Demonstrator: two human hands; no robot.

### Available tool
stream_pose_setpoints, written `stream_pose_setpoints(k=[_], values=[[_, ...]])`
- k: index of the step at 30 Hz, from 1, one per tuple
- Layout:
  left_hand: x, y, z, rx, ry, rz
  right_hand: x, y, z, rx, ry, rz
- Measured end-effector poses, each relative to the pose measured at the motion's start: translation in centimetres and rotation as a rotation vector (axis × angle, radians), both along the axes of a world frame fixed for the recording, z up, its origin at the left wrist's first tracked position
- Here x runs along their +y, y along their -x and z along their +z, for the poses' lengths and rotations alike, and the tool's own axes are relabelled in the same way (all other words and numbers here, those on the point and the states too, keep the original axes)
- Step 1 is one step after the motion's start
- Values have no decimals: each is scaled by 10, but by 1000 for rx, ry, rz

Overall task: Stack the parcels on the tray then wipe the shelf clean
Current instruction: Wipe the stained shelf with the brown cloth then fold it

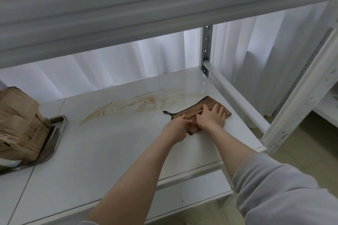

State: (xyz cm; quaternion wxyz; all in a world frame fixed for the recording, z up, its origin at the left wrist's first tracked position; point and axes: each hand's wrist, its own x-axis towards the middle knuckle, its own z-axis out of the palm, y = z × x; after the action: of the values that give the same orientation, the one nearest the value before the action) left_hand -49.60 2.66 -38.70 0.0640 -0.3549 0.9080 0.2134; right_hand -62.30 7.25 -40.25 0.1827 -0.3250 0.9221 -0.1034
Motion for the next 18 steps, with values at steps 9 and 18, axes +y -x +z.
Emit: stream_pose_setpoints(k=[9, 18], values=[[-46, -78, 6, -119, 177, 406, -60, -97, 12, -106, -18, 502], [-37, -9, -1, -41, 256, 255, -37, -37, 4, -62, 31, 300]])
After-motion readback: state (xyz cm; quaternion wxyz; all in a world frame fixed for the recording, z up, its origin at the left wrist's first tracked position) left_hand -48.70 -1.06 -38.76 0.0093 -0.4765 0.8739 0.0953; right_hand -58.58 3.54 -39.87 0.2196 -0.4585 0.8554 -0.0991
